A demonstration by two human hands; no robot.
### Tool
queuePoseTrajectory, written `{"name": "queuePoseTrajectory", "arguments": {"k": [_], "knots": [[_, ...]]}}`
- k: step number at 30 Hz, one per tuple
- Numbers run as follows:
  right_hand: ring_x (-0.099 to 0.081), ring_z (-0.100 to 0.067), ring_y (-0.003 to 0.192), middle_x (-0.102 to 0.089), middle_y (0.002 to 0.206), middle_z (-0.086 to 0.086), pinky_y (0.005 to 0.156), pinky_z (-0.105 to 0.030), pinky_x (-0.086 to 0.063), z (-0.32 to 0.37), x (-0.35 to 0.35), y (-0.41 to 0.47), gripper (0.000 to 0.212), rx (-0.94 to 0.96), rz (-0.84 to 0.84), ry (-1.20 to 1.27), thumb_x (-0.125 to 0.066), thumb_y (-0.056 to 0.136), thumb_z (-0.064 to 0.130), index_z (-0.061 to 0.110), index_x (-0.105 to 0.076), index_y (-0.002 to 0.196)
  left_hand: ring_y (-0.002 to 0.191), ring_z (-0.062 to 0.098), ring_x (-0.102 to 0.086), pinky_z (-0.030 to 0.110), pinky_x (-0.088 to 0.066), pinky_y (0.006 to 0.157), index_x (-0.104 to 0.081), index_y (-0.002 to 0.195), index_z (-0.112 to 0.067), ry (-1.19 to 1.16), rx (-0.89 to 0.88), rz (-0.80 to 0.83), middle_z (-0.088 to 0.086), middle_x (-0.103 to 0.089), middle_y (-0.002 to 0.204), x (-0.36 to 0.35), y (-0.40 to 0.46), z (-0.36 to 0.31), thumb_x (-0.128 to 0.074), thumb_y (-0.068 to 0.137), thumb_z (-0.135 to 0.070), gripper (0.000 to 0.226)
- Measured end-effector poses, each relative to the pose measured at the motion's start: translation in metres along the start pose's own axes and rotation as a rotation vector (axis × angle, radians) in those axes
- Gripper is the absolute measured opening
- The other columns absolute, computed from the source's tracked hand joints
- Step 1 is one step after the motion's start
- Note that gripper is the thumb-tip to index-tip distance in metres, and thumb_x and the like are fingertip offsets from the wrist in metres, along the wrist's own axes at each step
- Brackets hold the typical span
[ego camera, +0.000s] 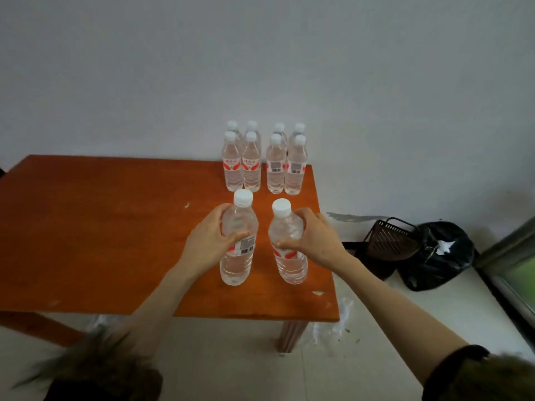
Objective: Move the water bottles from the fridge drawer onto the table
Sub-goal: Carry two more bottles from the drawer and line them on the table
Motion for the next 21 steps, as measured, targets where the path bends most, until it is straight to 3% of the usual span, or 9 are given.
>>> {"name": "queuePoseTrajectory", "arguments": {"k": [7, 13, 17, 21], "knots": [[-0.048, -0.021, 0.119, -0.052, 0.129, 0.000, 0.098, -0.043, -0.045, -0.006, -0.033, 0.112, 0.084, -0.046, 0.053, 0.050, -0.077, 0.063, 0.049, 0.026, -0.035, 0.131, 0.127, 0.021, -0.046, 0.041, -0.037, 0.103, -0.033, 0.139, -0.019, -0.046, 0.070, 0.059, 0.001, -0.046, 0.141, 0.002, 0.108, 0.040, -0.070, 0.078, -0.026, 0.071], [-0.050, -0.020, 0.121, -0.051, 0.133, -0.002, 0.100, -0.037, -0.044, 0.008, -0.055, 0.193, 0.083, -0.056, 0.086, 0.232, -0.079, 0.067, 0.035, 0.018, -0.035, 0.135, 0.131, 0.023, -0.043, 0.045, -0.037, 0.106, -0.026, 0.144, -0.017, -0.171, 0.065, 0.150, 0.003, -0.040, 0.146, 0.009, 0.196, 0.069, -0.070, 0.077, -0.026, 0.080], [-0.047, -0.016, 0.120, -0.049, 0.135, -0.003, 0.100, -0.036, -0.039, 0.011, -0.066, 0.233, 0.079, -0.087, 0.096, 0.294, -0.078, 0.069, 0.028, 0.016, -0.034, 0.134, 0.127, 0.020, -0.047, 0.033, -0.039, 0.099, -0.033, 0.140, -0.015, -0.204, 0.029, 0.170, 0.004, -0.046, 0.141, 0.010, 0.239, 0.076, -0.068, 0.080, -0.017, 0.070], [-0.047, -0.013, 0.120, -0.048, 0.137, 0.000, 0.101, -0.035, -0.040, 0.009, -0.076, 0.265, 0.081, -0.124, 0.120, 0.331, -0.078, 0.069, 0.034, 0.020, -0.034, 0.136, 0.128, 0.019, -0.045, 0.039, -0.039, 0.103, -0.035, 0.139, -0.019, -0.259, 0.010, 0.168, 0.002, -0.046, 0.141, 0.004, 0.270, 0.088, -0.067, 0.080, -0.014, 0.067]]}}
Point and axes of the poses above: each hand's wrist, its own y-axis towards the middle knuckle, its own x-axis out of the back of the hand, z = x × y, the point moved 2 cm from there along y, towards the middle knuckle
